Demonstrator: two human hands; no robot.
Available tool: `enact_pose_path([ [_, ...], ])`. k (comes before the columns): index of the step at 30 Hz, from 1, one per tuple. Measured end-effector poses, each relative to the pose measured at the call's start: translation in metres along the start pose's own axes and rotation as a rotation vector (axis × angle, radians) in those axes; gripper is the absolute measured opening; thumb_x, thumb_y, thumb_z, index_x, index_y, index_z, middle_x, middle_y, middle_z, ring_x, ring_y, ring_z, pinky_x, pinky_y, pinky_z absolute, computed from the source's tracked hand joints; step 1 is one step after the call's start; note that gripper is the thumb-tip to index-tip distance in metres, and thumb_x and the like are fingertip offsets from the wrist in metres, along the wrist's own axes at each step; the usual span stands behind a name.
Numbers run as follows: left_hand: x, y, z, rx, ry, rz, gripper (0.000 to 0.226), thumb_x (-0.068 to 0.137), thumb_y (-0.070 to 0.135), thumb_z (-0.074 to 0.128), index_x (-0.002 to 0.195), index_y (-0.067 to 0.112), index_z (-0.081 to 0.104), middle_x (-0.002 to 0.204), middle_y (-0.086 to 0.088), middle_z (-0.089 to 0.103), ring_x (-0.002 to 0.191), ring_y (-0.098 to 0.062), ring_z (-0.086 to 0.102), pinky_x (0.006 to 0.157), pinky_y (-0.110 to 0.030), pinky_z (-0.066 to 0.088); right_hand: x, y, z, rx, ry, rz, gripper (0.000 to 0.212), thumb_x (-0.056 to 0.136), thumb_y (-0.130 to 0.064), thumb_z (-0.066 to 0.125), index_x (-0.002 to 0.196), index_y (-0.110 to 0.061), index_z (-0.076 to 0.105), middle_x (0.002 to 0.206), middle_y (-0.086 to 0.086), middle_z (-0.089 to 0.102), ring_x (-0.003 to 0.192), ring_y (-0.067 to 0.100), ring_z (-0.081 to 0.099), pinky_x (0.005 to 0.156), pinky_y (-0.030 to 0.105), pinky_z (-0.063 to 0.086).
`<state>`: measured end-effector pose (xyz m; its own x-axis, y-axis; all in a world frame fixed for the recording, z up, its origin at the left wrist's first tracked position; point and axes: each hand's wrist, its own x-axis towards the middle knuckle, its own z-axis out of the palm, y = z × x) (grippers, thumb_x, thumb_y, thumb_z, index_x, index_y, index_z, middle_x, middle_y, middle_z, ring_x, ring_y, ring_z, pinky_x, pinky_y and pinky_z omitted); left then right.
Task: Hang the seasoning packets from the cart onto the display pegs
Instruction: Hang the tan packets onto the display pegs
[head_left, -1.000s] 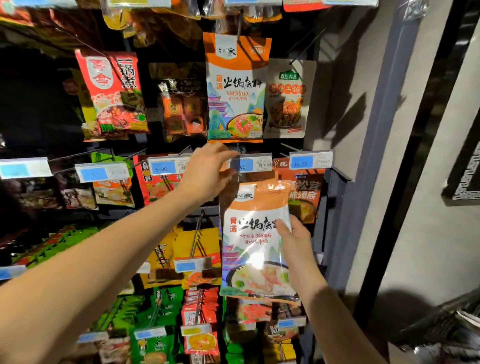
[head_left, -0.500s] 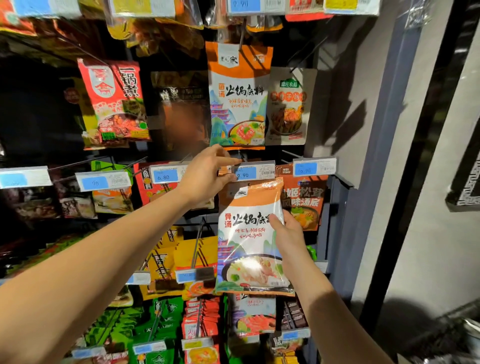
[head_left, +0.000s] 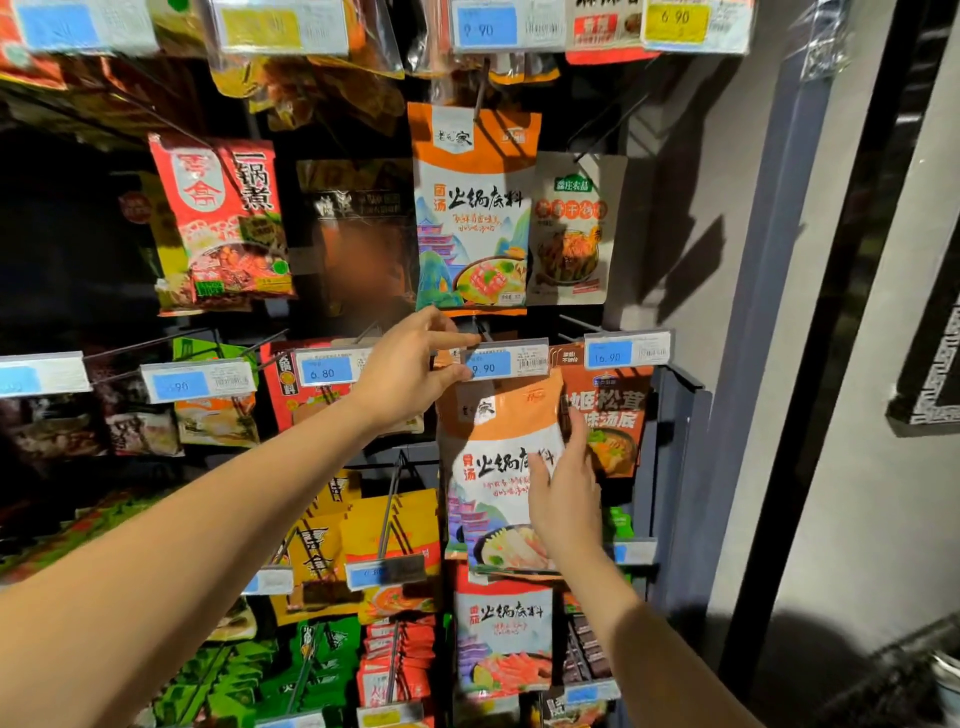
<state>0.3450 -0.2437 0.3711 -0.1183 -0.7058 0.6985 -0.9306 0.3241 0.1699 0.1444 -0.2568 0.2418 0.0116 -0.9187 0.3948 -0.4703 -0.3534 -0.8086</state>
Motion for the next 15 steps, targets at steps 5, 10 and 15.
enact_pose_path([
  [5, 0.001, -0.002, 0.003, 0.005, 0.002, 0.001, 0.04, 0.088, 0.037, 0.078, 0.127, 0.028, 0.071, 0.117, 0.006, 0.059, 0.107, -0.016, 0.057, 0.082, -0.036, 0.049, 0.008, 0.019, 0.015, -0.344, -0.065, -0.155, 0.09, 0.104, -0.046, 0.052, 0.158, -0.043, -0.02, 0.151, 0.015, 0.038, 0.106, 0.037, 0.065, 0.078, 0.041, 0.052],
  [10, 0.002, -0.005, 0.004, -0.01, 0.001, -0.009, 0.041, 0.087, 0.038, 0.078, 0.127, 0.03, 0.072, 0.117, 0.007, 0.059, 0.105, -0.015, 0.057, 0.079, -0.033, 0.044, 0.04, 0.009, 0.027, -0.42, -0.146, -0.105, 0.082, 0.104, -0.047, 0.052, 0.163, -0.033, -0.003, 0.15, 0.019, 0.044, 0.11, 0.037, 0.065, 0.082, 0.043, 0.055],
  [15, -0.001, -0.004, 0.002, 0.014, -0.004, 0.014, 0.041, 0.09, 0.037, 0.075, 0.129, 0.027, 0.071, 0.117, 0.003, 0.062, 0.106, -0.021, 0.059, 0.087, -0.044, 0.051, 0.045, 0.008, 0.024, -0.4, -0.201, -0.037, 0.08, 0.105, -0.04, 0.054, 0.163, -0.036, -0.001, 0.158, 0.021, 0.037, 0.12, 0.04, 0.06, 0.088, 0.044, 0.053],
])
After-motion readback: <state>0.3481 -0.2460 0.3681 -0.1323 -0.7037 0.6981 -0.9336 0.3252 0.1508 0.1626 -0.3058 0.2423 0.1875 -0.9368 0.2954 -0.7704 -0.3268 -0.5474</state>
